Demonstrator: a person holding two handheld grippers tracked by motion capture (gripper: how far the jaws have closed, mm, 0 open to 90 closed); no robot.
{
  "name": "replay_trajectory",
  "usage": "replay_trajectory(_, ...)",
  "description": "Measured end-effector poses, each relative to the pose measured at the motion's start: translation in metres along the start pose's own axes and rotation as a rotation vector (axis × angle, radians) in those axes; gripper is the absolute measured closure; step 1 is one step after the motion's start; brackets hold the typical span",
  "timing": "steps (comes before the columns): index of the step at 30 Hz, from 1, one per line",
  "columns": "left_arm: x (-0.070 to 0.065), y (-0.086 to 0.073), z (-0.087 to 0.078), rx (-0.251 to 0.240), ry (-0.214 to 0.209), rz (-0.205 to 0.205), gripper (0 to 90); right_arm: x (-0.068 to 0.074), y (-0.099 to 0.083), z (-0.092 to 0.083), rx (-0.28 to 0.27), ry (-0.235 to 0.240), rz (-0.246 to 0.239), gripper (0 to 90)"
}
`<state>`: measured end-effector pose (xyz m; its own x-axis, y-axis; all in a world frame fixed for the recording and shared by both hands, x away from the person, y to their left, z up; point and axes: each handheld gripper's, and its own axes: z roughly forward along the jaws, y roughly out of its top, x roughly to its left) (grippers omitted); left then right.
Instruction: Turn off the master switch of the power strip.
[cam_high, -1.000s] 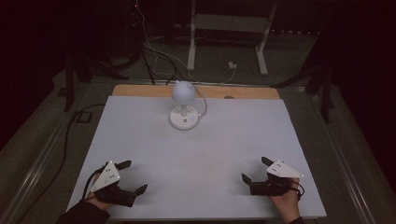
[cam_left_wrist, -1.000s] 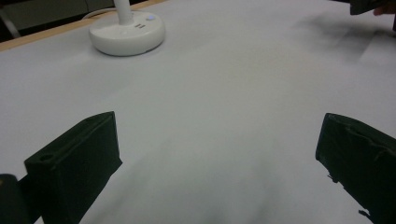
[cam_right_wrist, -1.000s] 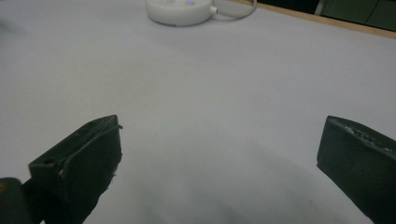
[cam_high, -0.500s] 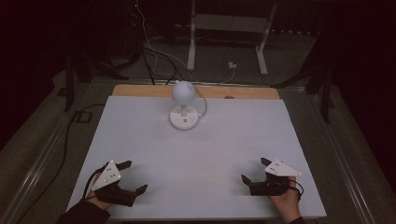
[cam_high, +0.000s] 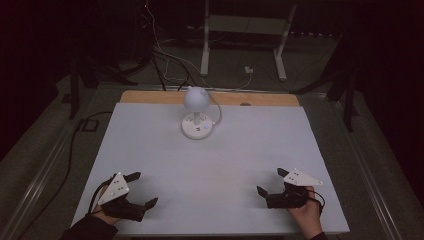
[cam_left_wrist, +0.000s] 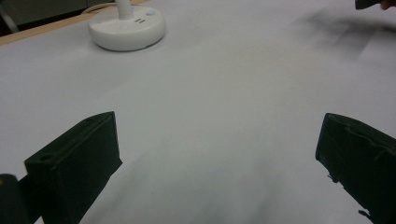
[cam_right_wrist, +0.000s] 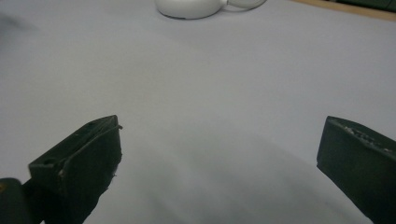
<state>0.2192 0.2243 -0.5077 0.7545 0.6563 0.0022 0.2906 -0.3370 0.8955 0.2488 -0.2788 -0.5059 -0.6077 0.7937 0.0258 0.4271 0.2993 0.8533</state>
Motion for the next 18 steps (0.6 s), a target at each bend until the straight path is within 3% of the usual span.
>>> replay_trajectory(4, 0.001, 0.000, 0.000, -0.004, 0.000, 0.000, 0.3, 0.001, 0.007, -0.003, 0.003, 0.012, 0.044, 0.0)
replay_trajectory(18, 0.001, 0.001, -0.001, -0.004, -0.005, -0.008, 0.3, 0.006, 0.034, 0.002, 0.001, -0.004, 0.008, 0.0)
